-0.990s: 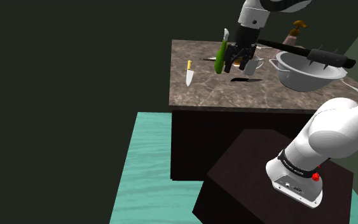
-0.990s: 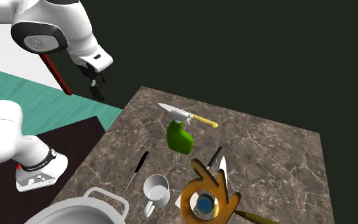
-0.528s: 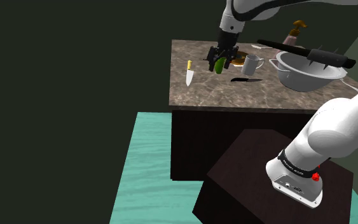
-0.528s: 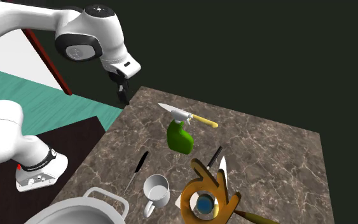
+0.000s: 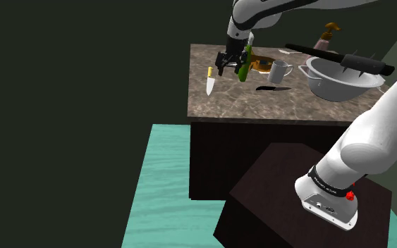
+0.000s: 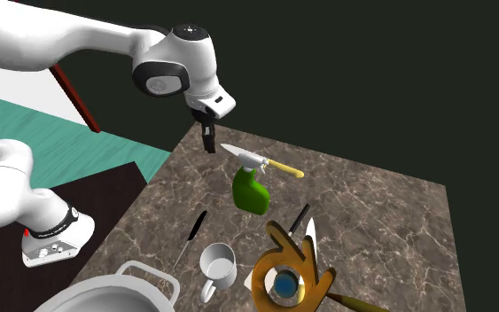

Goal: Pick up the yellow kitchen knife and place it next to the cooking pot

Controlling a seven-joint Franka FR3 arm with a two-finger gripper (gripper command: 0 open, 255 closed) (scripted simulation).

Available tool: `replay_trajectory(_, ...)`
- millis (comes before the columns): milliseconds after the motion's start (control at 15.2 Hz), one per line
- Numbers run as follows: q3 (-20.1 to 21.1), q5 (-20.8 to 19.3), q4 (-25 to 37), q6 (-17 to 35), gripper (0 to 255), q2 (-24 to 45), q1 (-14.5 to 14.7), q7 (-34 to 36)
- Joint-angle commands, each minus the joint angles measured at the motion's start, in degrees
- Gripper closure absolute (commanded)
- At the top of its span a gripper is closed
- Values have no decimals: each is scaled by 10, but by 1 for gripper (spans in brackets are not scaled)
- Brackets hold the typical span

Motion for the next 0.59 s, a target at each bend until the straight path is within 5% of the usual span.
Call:
replay_trajectory(0, -1, -1, 40, 8, 0, 45, -1, 5)
replay_trajectory(528, -13, -2, 224, 11, 0, 217, -16, 14)
